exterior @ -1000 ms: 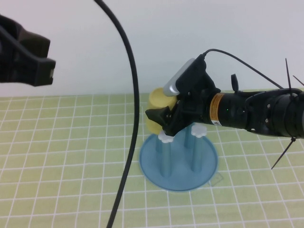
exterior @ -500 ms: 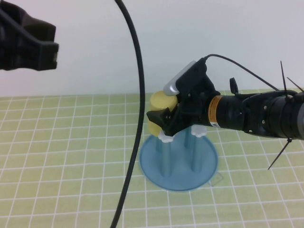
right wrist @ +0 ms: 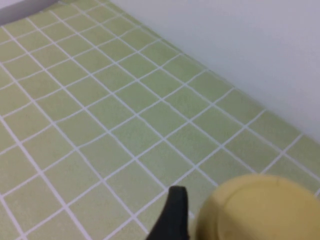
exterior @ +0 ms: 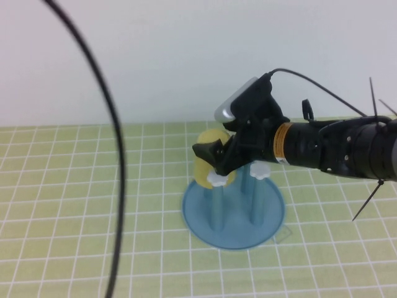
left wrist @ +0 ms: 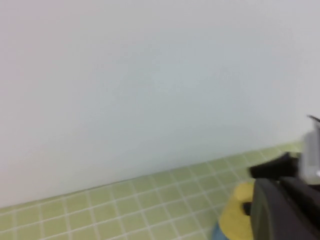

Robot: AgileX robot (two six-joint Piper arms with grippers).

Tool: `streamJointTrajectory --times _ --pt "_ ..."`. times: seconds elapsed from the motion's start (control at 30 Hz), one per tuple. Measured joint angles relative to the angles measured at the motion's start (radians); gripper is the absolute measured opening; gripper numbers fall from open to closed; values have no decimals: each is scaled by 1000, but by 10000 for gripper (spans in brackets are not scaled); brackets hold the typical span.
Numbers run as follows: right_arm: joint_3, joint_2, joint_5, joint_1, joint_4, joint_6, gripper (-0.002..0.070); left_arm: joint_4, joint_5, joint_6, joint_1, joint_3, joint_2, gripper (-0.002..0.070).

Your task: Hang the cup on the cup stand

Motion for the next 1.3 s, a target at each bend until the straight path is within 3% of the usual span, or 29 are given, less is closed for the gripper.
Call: streamJointTrajectory --times 0.17,0.27,0.37,0.6,0.67,1.07,1.3 --pt "0 -87 12 0 -2 5 675 -43 -41 -2 159 107 -99 -1" --pt "0 -187 39 0 -14 37 606 -49 -43 -2 243 178 -174 -1" --pt "3 -294 97 0 -18 50 487 -67 -43 -2 317 250 -261 -1" --pt "6 -518 349 1 -18 62 93 -99 -34 -2 460 421 -492 -1" --pt "6 -571 396 1 -18 93 42 -99 -23 -2 492 465 -559 -1" --pt "6 -778 419 1 -16 180 -1 -76 -49 -3 513 664 -698 -1" --pt "8 -772 416 1 -29 173 -1 30 -311 3 513 912 -745 -1"
